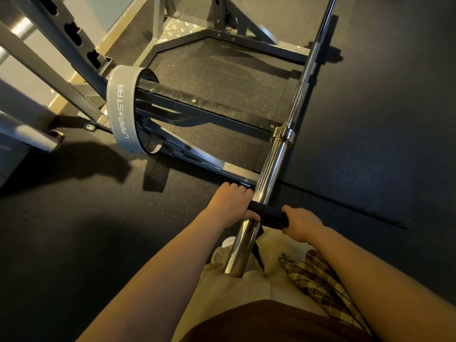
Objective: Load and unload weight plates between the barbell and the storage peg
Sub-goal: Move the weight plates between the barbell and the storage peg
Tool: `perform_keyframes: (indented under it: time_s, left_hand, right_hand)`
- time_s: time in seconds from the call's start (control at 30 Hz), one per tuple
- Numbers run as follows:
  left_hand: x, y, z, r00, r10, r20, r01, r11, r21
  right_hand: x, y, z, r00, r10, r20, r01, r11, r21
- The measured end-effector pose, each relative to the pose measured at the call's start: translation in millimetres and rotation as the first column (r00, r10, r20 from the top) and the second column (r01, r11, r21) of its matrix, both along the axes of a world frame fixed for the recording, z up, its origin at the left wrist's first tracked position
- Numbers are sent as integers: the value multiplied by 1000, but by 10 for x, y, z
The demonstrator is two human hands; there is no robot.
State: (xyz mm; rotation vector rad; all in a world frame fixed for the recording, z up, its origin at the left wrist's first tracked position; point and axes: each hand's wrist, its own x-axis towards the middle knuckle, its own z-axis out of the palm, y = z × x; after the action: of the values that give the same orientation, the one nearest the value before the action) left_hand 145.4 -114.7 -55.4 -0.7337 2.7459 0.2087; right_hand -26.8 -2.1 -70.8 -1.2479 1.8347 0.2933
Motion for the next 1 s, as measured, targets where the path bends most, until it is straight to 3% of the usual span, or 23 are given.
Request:
perform_keyframes:
  time_s: [0.17, 0.37, 0.6, 0.73, 1.0]
  left_hand:
    - [23, 65, -21, 1000, 11, -10, -11, 1000, -7]
    - [353, 25, -94, 985, 172, -9, -165, 956, 243]
    - [365, 96, -91, 977, 211, -27, -201, 956, 214]
    - [341, 180, -68, 967, 251, -44, -230, 935, 271]
    - [190, 323, -39, 992, 118, -40, -117, 993, 15]
  right_hand:
    - [11, 36, 4, 999, 43, -4, -43, 999, 0]
    - [181, -25, 106, 964, 261, -58, -264, 963, -52]
    - [193, 8, 69, 981, 185, -53, -188, 981, -48]
    - [211, 55, -5, 991, 121, -62, -122, 992, -16]
    - [200, 230, -70, 999, -1, -54, 0, 1000, -28]
